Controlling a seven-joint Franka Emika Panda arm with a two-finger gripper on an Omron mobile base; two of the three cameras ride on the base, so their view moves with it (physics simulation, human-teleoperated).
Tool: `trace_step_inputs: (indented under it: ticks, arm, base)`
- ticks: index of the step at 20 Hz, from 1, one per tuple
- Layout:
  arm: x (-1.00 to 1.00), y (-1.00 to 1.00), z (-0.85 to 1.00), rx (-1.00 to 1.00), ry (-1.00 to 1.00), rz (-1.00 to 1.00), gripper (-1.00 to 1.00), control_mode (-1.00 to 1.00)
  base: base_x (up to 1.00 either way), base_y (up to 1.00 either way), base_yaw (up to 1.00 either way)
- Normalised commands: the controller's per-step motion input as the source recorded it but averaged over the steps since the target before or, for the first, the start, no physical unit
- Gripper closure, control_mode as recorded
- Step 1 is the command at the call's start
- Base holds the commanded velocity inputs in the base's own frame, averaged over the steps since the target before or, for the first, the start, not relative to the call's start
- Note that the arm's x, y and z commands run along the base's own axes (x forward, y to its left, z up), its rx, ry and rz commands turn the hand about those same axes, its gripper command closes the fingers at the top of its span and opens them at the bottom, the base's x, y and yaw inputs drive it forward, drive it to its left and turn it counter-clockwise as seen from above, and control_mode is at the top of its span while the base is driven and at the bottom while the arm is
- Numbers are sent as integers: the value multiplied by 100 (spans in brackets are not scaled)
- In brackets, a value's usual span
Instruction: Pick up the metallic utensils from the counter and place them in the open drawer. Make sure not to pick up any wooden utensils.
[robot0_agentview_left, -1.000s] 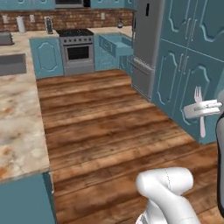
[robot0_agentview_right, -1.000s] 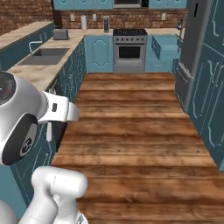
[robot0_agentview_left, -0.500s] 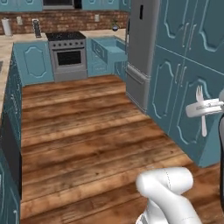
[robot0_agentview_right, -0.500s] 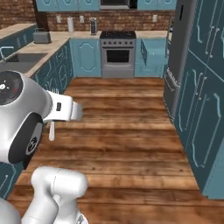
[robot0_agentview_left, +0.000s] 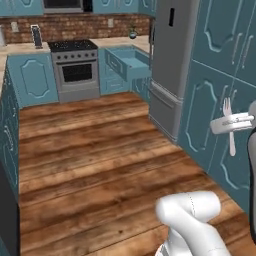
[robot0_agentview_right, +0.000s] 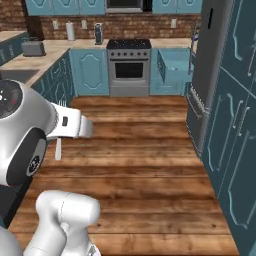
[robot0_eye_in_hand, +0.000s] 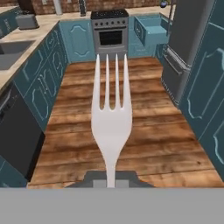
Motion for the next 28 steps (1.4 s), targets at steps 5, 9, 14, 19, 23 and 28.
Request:
trace_step_inputs:
  ticks: [5, 9, 14, 19, 23, 28]
  arm:
    - [0, 0, 0, 0, 0, 0, 100, 100]
    - [0, 0, 0, 0, 0, 0, 100, 100]
    - [0, 0, 0, 0, 0, 0, 100, 100]
    - [0, 0, 0, 0, 0, 0, 100, 100]
    - [0, 0, 0, 0, 0, 0, 100, 100]
    - [0, 0, 0, 0, 0, 0, 100, 100]
  base:
    - [100, 0, -3]
    - [100, 0, -1]
    - [100, -14, -5]
    - [100, -33, -10]
    - [100, -37, -11]
    - [100, -12, -12]
